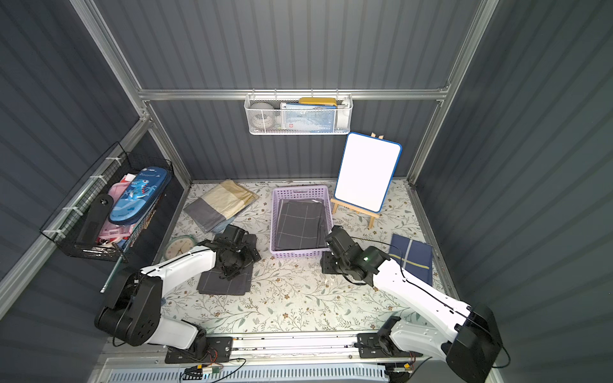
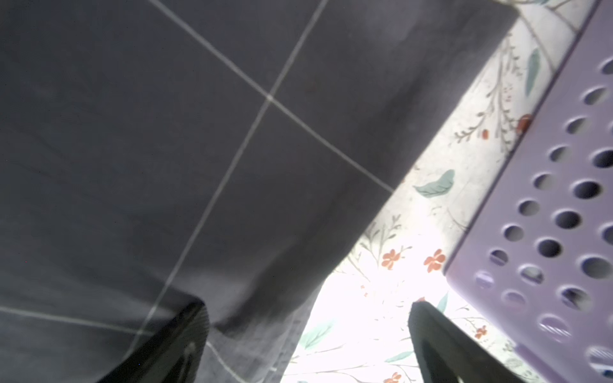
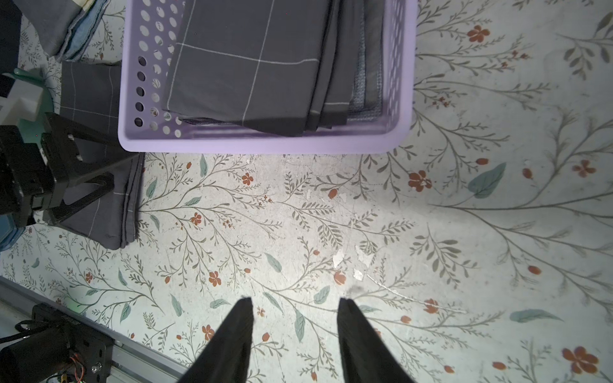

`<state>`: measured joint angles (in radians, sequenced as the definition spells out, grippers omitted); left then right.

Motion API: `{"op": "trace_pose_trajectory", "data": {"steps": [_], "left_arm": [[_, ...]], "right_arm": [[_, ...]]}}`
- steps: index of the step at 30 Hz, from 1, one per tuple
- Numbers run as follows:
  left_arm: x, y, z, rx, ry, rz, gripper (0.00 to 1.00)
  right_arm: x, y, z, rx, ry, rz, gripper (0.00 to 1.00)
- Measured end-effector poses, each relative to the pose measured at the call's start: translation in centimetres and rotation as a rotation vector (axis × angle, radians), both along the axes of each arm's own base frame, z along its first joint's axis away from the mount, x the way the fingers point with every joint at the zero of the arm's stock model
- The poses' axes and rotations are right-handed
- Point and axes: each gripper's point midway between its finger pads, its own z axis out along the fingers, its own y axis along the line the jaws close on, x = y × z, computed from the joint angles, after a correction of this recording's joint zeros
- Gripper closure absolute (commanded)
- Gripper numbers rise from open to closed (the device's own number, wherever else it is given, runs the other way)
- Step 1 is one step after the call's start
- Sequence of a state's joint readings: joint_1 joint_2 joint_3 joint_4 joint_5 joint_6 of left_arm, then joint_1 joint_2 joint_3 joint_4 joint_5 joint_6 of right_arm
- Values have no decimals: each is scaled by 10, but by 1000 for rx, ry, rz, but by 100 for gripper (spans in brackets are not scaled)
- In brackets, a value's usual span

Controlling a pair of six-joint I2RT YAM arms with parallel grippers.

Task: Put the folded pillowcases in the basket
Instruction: Adjust the pillowcase at the center of the board, then pick up the pillowcase from the center of the board.

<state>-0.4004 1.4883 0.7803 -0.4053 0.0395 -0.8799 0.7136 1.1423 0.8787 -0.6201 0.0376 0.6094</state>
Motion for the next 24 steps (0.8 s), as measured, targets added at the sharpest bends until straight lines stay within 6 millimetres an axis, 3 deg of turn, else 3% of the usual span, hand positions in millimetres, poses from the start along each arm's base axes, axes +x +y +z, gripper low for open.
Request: {"op": "trace_pose_trajectory", "data": {"steps": [7, 13, 15, 18, 22, 24], "left_arm": [[28, -39, 10, -184, -56, 13, 1], [29, -41, 14, -176, -52, 18, 1], [24, -37, 24, -162, -61, 25, 1], [18, -30, 55, -171, -122, 31, 1], [9, -22, 100, -203, -224, 42, 1], [3, -15, 106, -196, -235, 61, 1]], "right_arm": [[2, 2, -10, -23, 25, 4, 53], [11, 20, 2, -23, 4, 47, 53], [16, 33, 10, -21, -6, 73, 53], [25, 60, 24, -15, -31, 126, 52], [43, 107, 50, 3, -86, 210, 44], [55, 134, 58, 13, -108, 258, 38]]}}
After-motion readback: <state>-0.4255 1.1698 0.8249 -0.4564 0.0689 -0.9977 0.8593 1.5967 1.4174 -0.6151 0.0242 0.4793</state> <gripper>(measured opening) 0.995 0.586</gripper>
